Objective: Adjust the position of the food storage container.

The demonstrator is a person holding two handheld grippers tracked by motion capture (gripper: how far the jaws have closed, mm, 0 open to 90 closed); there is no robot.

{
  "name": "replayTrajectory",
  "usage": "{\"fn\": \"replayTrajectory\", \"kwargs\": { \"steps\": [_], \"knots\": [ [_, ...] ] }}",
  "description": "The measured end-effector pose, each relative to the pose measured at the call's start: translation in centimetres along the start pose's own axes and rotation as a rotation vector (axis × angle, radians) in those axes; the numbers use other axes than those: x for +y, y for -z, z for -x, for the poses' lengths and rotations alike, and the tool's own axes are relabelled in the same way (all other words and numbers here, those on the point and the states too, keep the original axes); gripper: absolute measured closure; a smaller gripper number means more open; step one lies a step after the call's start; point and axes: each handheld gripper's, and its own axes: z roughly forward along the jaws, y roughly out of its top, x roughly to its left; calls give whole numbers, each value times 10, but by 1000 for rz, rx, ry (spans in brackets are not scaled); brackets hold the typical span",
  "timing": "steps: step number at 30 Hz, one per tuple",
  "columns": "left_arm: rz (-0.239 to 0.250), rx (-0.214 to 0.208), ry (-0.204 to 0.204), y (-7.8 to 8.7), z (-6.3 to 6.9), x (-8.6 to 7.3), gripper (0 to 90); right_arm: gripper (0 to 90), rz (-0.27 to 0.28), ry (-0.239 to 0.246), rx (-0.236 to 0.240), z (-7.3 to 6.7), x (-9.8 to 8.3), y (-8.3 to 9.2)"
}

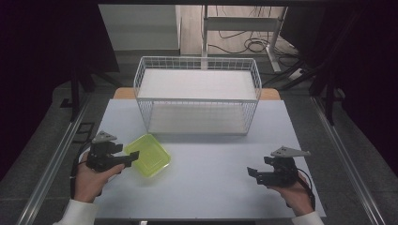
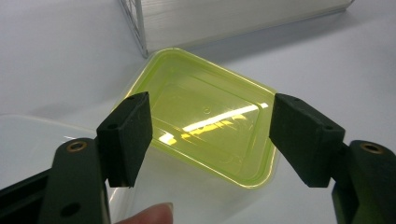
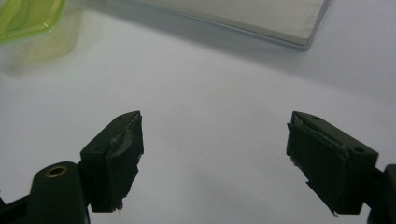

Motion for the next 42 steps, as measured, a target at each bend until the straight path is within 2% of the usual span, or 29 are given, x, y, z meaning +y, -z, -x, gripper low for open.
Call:
{"fn": "replayTrajectory", "kwargs": {
  "steps": [5, 13, 14, 18, 21, 31, 37, 42],
  "knots": [
    [-4, -10, -6, -1, 1, 1, 289, 180, -2, -3, 7, -1, -1, 1],
    [-1, -28, -7, -2, 1, 2, 267, 179, -5, -4, -12, -2, -3, 1],
    [-7, -30, -9, -2, 2, 2, 267, 179, 0, -16, -21, -2, -3, 2],
    [-4, -26, -16, 1, 3, 1, 273, 179, 4, -35, -24, -3, -2, 3],
    [-1, -13, -5, 2, 1, 1, 283, 179, 0, -31, -23, -4, -2, 1],
    [-39, -14, -19, -3, 2, 1, 295, 179, -24, -29, -22, -3, -3, -1],
    [-45, 3, -3, 0, -5, 1, 305, 180, -4, -62, -32, 1, 1, 3],
    [-59, -2, 7, 1, -15, 16, 368, 180, -2, -64, -33, 2, 1, 2]
  ]
}}
